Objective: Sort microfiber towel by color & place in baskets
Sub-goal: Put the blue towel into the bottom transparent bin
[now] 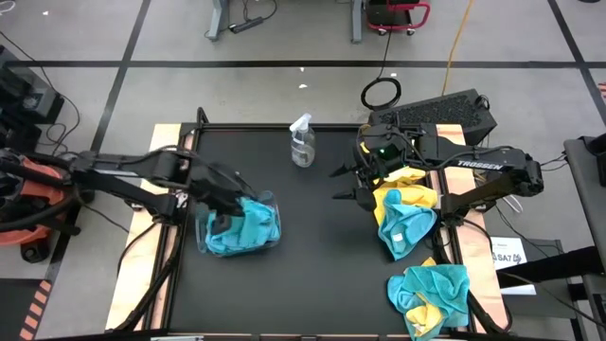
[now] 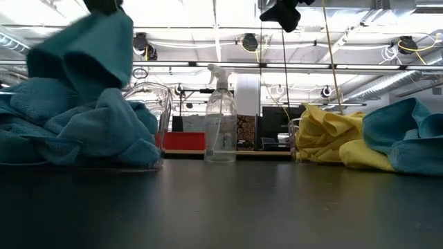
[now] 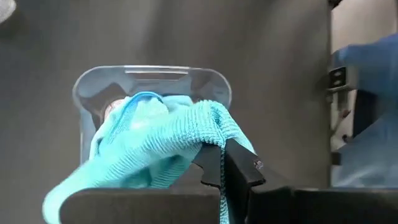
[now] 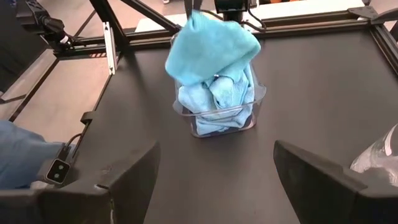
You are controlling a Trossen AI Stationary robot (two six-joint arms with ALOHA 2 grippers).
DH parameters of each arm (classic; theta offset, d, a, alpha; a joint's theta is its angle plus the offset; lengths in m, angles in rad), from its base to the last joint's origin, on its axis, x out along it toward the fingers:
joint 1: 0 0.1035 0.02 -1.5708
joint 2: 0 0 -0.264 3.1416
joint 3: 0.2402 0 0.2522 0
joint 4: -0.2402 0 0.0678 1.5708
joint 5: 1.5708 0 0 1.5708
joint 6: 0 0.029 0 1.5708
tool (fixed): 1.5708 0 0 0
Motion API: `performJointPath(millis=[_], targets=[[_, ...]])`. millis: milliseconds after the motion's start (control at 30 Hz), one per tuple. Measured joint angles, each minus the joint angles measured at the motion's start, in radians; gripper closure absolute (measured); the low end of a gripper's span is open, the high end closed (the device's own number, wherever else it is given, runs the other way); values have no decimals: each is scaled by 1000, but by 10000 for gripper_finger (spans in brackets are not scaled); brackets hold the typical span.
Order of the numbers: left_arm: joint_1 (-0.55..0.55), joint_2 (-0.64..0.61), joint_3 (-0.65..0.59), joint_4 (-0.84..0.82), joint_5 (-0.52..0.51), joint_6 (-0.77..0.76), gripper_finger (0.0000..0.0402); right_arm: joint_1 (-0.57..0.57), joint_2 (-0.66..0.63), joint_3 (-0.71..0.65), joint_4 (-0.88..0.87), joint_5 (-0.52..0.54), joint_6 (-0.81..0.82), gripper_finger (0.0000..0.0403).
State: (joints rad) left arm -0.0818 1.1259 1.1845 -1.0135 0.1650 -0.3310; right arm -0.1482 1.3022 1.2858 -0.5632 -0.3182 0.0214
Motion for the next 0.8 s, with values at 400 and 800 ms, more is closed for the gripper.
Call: performJointPath(millis=[400,800], targets=[[0,271,-31,106,0,96,402,0,0,0,-84,0,-4,95],[3,421,-31,145,21,190,397,0,0,0,-245,1,-35,95]])
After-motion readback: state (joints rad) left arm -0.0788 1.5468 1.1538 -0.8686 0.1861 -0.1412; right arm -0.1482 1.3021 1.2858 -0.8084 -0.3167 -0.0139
